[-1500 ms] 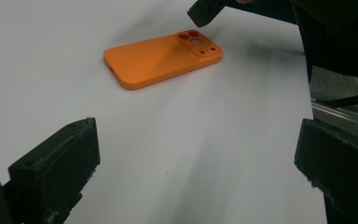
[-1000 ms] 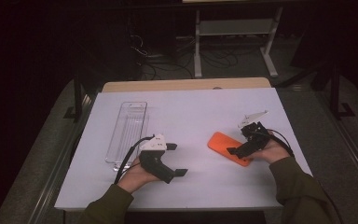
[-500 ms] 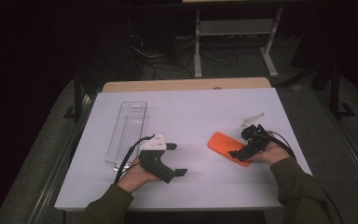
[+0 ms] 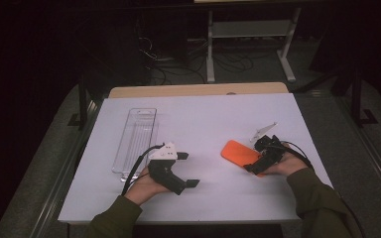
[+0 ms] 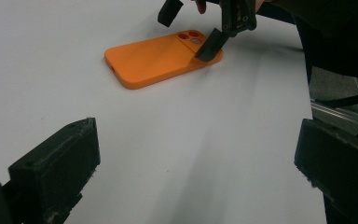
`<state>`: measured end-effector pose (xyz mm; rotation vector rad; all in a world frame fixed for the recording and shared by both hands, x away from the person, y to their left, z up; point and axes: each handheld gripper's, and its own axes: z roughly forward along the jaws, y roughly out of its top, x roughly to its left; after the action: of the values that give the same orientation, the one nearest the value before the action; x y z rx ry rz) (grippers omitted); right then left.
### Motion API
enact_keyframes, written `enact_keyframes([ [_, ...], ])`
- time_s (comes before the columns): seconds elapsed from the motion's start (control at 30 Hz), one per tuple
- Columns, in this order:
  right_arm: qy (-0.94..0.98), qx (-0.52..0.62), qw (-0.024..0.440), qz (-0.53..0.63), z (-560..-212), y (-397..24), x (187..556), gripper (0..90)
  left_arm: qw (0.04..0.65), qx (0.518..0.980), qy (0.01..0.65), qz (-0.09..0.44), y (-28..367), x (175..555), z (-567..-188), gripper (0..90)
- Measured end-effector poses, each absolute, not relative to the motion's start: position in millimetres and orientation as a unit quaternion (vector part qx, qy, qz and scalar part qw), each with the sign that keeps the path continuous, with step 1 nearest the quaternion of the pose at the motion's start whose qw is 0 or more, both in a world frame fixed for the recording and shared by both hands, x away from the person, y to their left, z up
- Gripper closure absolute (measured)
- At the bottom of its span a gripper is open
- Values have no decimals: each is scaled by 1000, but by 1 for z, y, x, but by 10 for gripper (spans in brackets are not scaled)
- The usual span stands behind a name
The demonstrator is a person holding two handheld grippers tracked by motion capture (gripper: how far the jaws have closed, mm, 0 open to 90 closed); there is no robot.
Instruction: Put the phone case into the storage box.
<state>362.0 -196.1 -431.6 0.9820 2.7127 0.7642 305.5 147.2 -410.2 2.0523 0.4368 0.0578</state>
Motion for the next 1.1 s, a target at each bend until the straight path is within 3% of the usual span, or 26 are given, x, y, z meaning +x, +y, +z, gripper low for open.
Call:
enact_keyframes([
  [1.1, 916, 322, 56, 230, -439, -193, 362, 64, 497, 849, 180, 20, 146, 306, -412, 0],
])
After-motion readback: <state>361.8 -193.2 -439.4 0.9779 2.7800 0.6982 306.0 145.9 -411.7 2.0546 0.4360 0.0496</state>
